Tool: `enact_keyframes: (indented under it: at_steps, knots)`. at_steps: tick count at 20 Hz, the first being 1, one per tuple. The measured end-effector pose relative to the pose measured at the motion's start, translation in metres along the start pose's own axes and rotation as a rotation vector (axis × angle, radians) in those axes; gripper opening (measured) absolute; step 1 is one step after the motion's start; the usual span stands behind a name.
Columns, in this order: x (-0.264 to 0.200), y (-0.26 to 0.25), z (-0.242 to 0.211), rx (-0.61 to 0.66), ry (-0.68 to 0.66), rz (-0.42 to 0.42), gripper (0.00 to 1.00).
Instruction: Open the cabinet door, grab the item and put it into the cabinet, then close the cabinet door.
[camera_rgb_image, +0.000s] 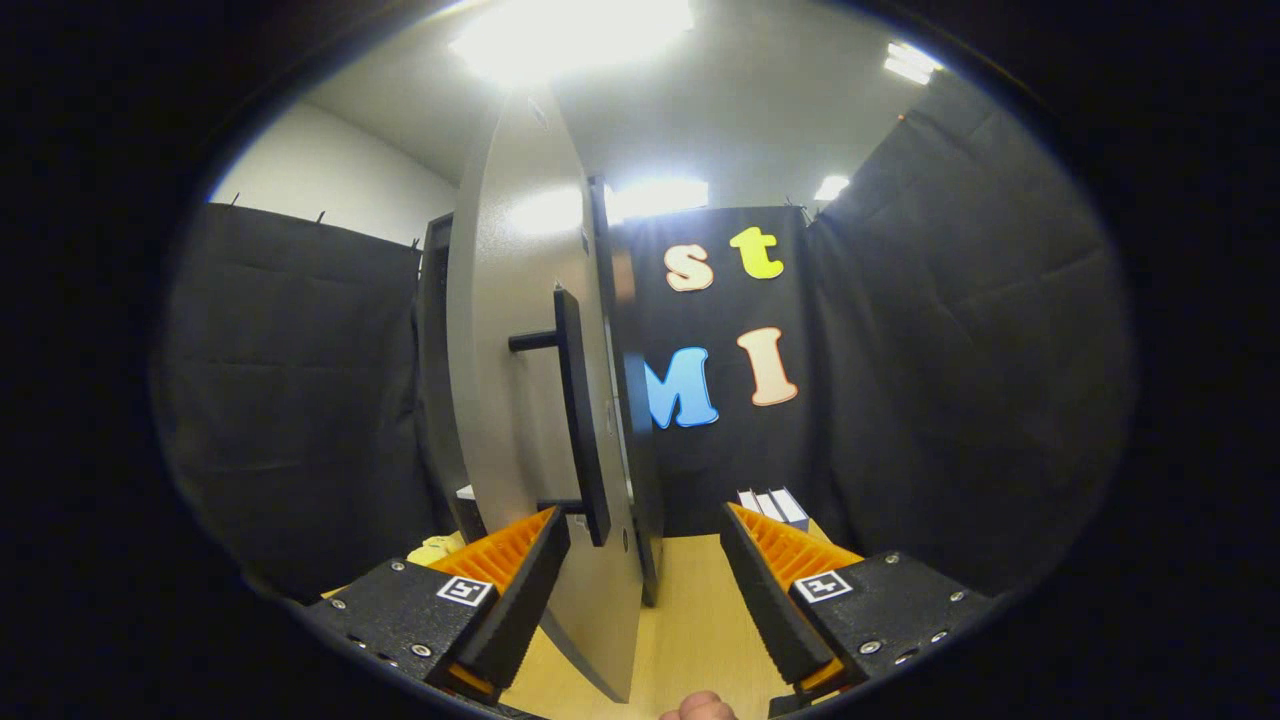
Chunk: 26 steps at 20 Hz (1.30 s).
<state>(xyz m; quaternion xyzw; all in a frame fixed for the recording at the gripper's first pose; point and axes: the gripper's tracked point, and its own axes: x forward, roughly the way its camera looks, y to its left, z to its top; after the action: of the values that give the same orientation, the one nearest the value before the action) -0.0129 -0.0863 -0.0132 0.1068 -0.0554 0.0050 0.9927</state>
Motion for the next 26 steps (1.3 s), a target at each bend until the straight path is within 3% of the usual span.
enact_keyframes:
  at_steps: [5, 8, 11, 13, 18, 23, 26]
  knots:
    - [-0.051, -0.008, -0.040, 0.036, -0.073, -0.108, 0.95]
    - [-0.083, 0.024, -0.108, 0.018, -0.045, -0.073, 0.96]
    - [-0.097, 0.090, -0.205, -0.015, 0.066, 0.036, 0.95]
    - [-0.093, 0.130, -0.273, -0.008, 0.163, 0.075, 0.96]
    - [-0.061, 0.202, -0.386, -0.040, 0.256, 0.119, 0.96]
    - [-0.024, 0.208, -0.438, -0.063, 0.286, 0.075, 0.96]
    - [-0.011, 0.213, -0.447, -0.051, 0.291, 0.052, 0.94]
